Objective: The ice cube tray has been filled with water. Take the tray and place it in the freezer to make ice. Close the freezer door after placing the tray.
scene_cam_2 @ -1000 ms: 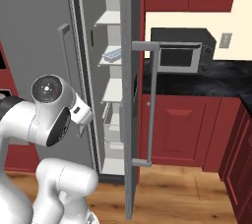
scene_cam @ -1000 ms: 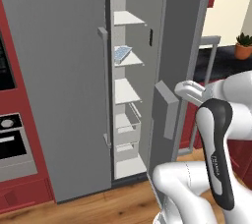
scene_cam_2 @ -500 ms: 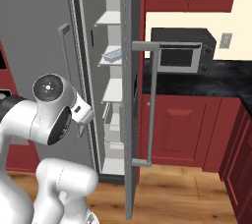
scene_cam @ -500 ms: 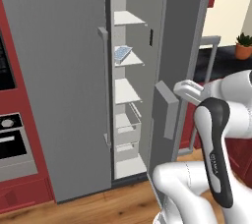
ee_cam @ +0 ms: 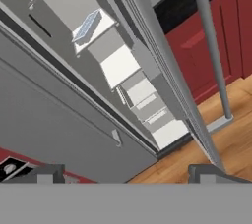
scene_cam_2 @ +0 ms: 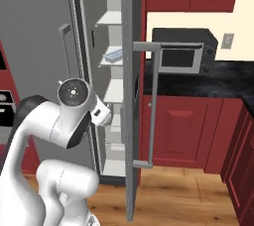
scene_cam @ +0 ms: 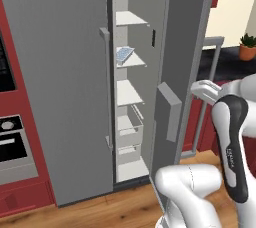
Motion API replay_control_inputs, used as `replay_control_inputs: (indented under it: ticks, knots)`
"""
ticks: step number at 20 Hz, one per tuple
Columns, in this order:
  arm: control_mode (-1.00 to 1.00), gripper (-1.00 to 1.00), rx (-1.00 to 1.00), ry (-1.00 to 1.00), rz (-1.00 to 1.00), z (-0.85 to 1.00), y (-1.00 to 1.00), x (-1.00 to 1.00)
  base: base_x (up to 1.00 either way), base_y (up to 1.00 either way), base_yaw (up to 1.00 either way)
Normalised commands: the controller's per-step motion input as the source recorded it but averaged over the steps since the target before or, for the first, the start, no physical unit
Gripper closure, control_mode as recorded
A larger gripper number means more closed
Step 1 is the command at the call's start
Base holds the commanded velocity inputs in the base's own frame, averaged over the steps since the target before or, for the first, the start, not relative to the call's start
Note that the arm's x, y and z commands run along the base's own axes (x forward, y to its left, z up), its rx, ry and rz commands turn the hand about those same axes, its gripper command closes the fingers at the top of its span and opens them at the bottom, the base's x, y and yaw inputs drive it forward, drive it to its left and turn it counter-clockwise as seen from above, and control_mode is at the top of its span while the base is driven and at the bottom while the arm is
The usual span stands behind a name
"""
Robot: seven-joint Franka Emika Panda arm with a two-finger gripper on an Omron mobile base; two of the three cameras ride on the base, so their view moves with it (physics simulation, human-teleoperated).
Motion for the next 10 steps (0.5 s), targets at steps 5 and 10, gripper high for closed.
replay_control_inputs:
  ticks: [5, 10]
  knots:
    - [-1.00, -1.00, 0.05, 0.00, 0.01, -0.09, -0.92, -0.09, 0.00, 0.00, 0.00]
    - [-1.00, -1.00, 0.29, -0.02, 0.01, -0.17, -1.00, -0.08, 0.00, 0.00, 0.00]
